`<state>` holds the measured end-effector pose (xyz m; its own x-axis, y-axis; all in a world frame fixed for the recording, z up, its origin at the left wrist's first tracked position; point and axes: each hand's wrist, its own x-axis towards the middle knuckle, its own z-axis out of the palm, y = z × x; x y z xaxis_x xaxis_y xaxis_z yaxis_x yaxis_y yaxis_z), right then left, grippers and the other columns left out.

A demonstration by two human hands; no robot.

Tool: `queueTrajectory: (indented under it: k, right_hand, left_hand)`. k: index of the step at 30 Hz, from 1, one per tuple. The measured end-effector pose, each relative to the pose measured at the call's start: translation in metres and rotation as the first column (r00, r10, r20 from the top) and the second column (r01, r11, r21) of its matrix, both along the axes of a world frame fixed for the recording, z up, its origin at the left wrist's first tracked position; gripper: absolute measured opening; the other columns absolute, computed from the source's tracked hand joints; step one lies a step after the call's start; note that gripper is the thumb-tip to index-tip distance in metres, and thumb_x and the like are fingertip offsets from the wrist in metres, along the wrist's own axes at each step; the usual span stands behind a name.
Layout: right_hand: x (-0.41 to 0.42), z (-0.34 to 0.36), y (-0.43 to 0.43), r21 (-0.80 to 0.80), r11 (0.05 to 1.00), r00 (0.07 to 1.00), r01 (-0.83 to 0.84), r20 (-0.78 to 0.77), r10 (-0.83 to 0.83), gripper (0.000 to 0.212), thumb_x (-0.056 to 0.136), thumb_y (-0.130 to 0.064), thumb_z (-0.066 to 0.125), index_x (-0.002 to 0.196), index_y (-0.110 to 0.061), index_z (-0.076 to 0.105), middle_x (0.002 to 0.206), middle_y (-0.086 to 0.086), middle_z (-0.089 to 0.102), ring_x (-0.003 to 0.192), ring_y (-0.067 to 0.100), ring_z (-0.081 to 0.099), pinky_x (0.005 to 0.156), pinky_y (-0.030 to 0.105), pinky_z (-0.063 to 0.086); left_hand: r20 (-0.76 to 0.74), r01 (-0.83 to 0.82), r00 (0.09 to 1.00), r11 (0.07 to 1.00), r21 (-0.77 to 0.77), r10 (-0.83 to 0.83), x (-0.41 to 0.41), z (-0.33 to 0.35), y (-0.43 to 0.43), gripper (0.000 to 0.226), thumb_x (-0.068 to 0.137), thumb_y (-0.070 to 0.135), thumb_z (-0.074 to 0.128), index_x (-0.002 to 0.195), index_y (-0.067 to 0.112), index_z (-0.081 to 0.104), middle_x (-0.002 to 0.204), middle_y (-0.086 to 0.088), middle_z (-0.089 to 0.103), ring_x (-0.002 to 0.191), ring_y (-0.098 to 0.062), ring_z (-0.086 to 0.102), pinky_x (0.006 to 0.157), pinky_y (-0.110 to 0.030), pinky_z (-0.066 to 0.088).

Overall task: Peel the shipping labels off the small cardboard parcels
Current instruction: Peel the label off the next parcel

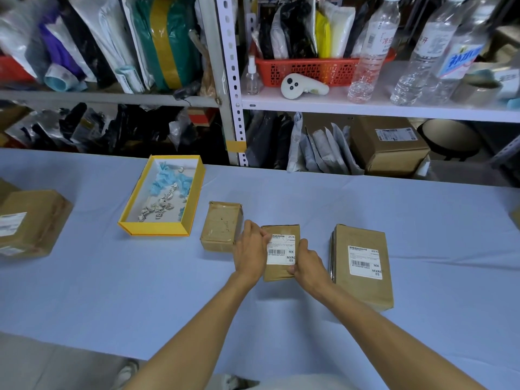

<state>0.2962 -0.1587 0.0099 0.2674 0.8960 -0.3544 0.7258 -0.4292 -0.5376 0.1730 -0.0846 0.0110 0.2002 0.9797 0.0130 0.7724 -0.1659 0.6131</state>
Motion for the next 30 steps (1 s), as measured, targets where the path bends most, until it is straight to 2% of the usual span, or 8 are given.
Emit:
queueTrajectory:
  k: [3,5,7,9,12,17,23,30]
  right_hand:
    - [0.002,0.001,0.0,-0.01,1.0,1.0,0.008,0.014,-0.008,0.035,0.088,-0.008,0.059,0.111,-0.007,0.033,0.112,0.018,0.061,0.1,0.033,0.061,0.074,0.036,0.048]
    - [0.001,0.0,0.001,-0.008,1.0,1.0,0.013,0.009,-0.013,0.036,0.088,-0.009,0.06,0.11,-0.008,0.033,0.113,0.018,0.06,0.101,0.033,0.061,0.077,0.038,0.049]
    - [-0.002,-0.001,0.001,-0.001,0.999,0.999,0.037,-0.011,-0.037,0.038,0.088,-0.009,0.061,0.114,-0.007,0.033,0.115,0.017,0.06,0.102,0.032,0.061,0.078,0.036,0.051]
    - [-0.006,-0.002,0.001,0.006,0.999,0.999,0.05,-0.02,-0.05,0.04,0.089,-0.009,0.061,0.117,-0.007,0.033,0.117,0.016,0.06,0.103,0.03,0.062,0.077,0.034,0.051]
    - [-0.007,-0.002,0.001,0.009,0.999,0.999,0.043,-0.016,-0.043,0.04,0.089,-0.009,0.061,0.118,-0.007,0.033,0.118,0.015,0.06,0.103,0.03,0.062,0.075,0.032,0.05]
    - [-0.006,-0.002,0.001,0.002,0.999,0.999,0.048,-0.013,-0.048,0.04,0.089,-0.009,0.061,0.118,-0.006,0.033,0.118,0.016,0.06,0.103,0.03,0.062,0.075,0.033,0.05]
    - [-0.005,-0.001,0.002,-0.004,0.999,0.999,0.038,-0.013,-0.038,0.038,0.088,-0.009,0.06,0.115,-0.007,0.034,0.112,0.015,0.061,0.098,0.029,0.061,0.074,0.036,0.05]
    - [-0.004,-0.001,0.002,-0.006,1.0,0.999,0.03,-0.018,-0.03,0.039,0.086,-0.009,0.06,0.115,-0.008,0.034,0.11,0.014,0.061,0.096,0.028,0.061,0.071,0.033,0.05]
  left_hand:
    - [0.133,0.029,0.991,0.998,-0.05,-0.022,-0.002,-0.003,0.0,0.019,0.094,0.027,0.058,0.085,0.011,0.063,0.104,0.006,0.047,0.09,-0.01,0.055,0.069,-0.025,0.041]
    - [0.234,0.034,0.972,0.996,-0.086,-0.013,-0.005,-0.005,-0.001,0.015,0.093,0.025,0.06,0.088,0.011,0.064,0.105,0.006,0.047,0.092,-0.009,0.057,0.073,-0.025,0.046]
    - [0.375,0.045,0.927,0.993,-0.111,0.0,-0.009,-0.006,-0.003,0.006,0.092,0.015,0.062,0.096,0.011,0.061,0.107,0.004,0.052,0.097,-0.01,0.06,0.074,-0.018,0.049]
    - [0.492,0.054,0.87,0.987,-0.153,0.029,-0.014,-0.006,-0.006,0.018,0.089,0.001,0.061,0.102,0.012,0.058,0.112,0.0,0.057,0.101,-0.011,0.061,0.069,-0.011,0.05]
    - [0.561,0.053,0.825,0.979,-0.198,0.069,-0.018,-0.006,-0.009,0.038,0.081,-0.016,0.06,0.103,0.016,0.061,0.115,0.0,0.059,0.103,-0.011,0.061,0.061,-0.008,0.051]
    - [0.536,0.016,0.841,0.986,-0.168,0.078,-0.016,-0.011,-0.011,0.036,0.078,-0.016,0.064,0.094,0.016,0.066,0.107,0.002,0.062,0.099,-0.009,0.063,0.059,-0.013,0.054]
    - [0.434,-0.046,0.895,0.989,-0.141,0.103,-0.012,-0.013,-0.004,0.014,0.076,0.012,0.079,0.083,0.015,0.068,0.096,0.003,0.062,0.09,-0.009,0.064,0.08,-0.022,0.052]
    - [0.38,-0.077,0.915,0.984,-0.163,0.135,-0.01,-0.014,-0.001,0.008,0.079,0.014,0.075,0.08,0.01,0.068,0.091,-0.003,0.068,0.085,-0.014,0.066,0.074,-0.027,0.054]
